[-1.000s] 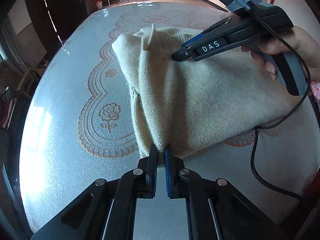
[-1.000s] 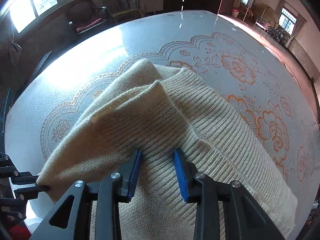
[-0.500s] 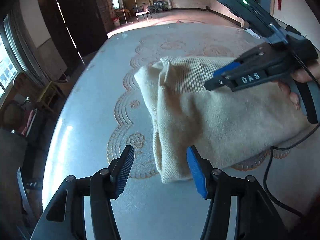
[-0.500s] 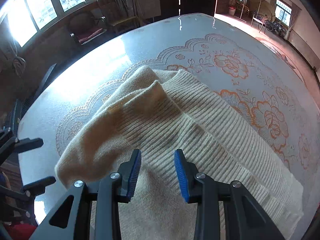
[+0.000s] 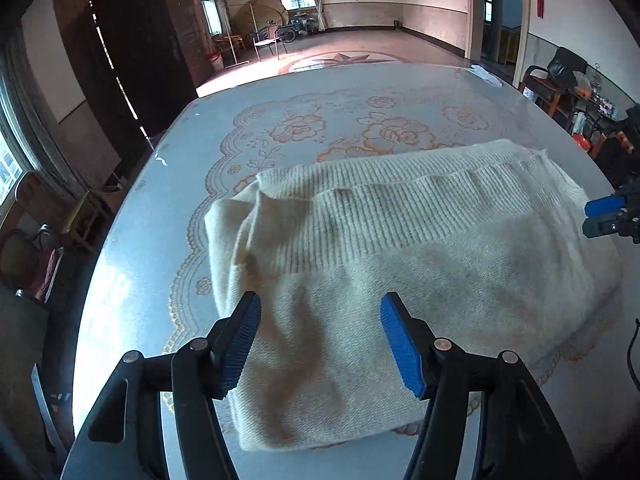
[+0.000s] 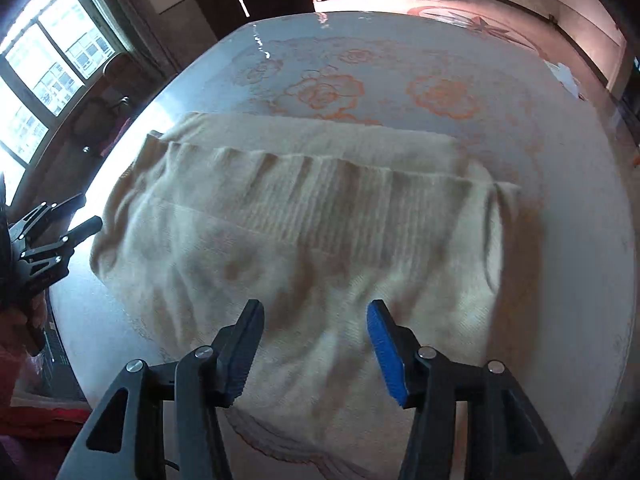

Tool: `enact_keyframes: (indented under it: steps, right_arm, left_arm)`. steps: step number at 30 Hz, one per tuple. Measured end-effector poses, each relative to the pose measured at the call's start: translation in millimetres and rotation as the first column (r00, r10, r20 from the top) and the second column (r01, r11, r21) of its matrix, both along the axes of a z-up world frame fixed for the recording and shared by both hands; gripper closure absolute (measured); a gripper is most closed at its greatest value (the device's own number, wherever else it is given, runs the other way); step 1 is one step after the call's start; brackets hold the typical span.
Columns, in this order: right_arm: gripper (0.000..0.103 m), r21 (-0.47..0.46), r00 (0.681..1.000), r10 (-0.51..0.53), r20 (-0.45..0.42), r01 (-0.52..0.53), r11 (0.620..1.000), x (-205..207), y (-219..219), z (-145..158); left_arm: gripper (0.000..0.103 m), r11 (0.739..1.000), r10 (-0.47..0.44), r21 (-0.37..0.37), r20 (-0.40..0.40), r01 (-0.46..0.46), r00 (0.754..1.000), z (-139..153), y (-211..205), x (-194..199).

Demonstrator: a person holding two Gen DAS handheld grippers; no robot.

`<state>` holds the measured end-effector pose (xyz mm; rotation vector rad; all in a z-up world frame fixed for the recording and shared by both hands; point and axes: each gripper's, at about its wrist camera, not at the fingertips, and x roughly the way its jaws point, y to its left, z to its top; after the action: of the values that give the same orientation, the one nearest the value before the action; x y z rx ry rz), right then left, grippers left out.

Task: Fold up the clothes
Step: 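Open the left gripper and smooth the sweater with both grippers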

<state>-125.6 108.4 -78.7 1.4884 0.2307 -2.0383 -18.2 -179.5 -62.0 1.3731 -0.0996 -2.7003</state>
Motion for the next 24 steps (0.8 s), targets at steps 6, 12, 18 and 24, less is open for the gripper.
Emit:
enact_keyframes:
  steps: [6,12,18,24]
  right_arm:
    - [0.048,0.03,0.984,-0.176,0.005,0.176,0.984,14,85,-6]
    - [0.046,0.047,0.973,-0.216,0.088,0.212,0.976,22,107,-29]
    - [0.057,0.1,0.989,-0.129,0.067,0.122,0.987,26,79,-42]
    - [0.098,0.169,0.998,-0.055,-0.012,0.056,0.984,37,63,-32]
  left_arm:
    - [0.039,0.998,-0.046,-0.032,0.004,0.046,0.999,-7,32,-30]
    - [0.039,0.999,-0.047,-0.025,0.027,0.048,0.999,-16,43,-50]
    - [0.039,0.998,-0.028,-0.056,0.055,0.031,0.998,-30,43,-60]
    - [0.039,0.998,-0.013,-0.056,0.065,0.017,0.998,-39,40,-59]
